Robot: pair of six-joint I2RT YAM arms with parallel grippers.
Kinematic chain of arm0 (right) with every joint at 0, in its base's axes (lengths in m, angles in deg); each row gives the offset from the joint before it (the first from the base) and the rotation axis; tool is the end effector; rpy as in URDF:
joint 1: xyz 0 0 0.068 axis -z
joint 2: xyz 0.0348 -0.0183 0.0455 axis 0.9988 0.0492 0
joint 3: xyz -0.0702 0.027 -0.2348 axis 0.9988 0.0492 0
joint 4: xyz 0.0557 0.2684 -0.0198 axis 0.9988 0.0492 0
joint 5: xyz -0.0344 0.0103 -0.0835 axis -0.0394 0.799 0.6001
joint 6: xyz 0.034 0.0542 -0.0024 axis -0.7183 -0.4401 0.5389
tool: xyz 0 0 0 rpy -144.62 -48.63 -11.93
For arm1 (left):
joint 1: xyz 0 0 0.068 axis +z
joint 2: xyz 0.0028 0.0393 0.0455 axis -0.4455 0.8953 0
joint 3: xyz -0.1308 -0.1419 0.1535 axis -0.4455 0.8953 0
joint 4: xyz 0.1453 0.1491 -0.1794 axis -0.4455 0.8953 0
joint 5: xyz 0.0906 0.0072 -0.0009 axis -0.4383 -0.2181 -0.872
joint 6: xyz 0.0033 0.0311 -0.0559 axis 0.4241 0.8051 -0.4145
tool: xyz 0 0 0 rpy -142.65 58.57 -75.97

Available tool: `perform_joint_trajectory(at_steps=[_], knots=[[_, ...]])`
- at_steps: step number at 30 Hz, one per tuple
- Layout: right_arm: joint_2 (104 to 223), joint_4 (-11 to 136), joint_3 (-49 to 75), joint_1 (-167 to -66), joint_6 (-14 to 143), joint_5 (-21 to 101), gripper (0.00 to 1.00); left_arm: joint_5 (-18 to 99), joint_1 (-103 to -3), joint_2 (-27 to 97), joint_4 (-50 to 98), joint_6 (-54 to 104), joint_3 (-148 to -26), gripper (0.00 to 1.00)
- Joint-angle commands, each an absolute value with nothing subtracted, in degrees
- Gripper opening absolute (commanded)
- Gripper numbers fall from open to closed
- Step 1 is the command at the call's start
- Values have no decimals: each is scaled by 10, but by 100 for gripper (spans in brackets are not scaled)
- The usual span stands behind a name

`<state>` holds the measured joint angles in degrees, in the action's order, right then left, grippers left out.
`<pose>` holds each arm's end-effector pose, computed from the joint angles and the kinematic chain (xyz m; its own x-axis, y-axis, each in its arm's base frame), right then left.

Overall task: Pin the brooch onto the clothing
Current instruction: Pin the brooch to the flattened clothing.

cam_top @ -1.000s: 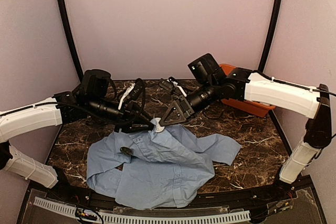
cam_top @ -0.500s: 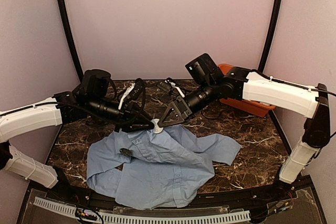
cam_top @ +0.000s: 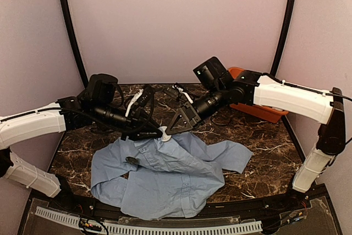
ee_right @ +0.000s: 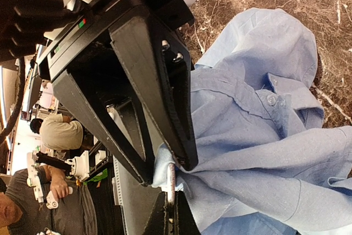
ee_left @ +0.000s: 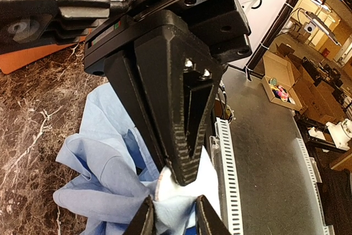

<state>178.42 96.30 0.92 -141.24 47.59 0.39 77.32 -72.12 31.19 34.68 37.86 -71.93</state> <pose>0.1984 0.3358 0.2992 -0.7151 -0.5161 -0.4714 -0.6308 0.1860 0.7533 0.1924 -0.2473 0.2875 -0.2609 0.2827 -0.9230 0.9638 0.0219 -0.2657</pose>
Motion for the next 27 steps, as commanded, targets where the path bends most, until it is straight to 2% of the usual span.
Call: perform_joint_trajectory(at_steps=[1,27], knots=[[1789,948,-14,-1418,484,6,0,776,-728,314,362,389,-720,26],[1811,1020,-61,-1440,524,68,0,726,-732,335,398,396,-736,22]])
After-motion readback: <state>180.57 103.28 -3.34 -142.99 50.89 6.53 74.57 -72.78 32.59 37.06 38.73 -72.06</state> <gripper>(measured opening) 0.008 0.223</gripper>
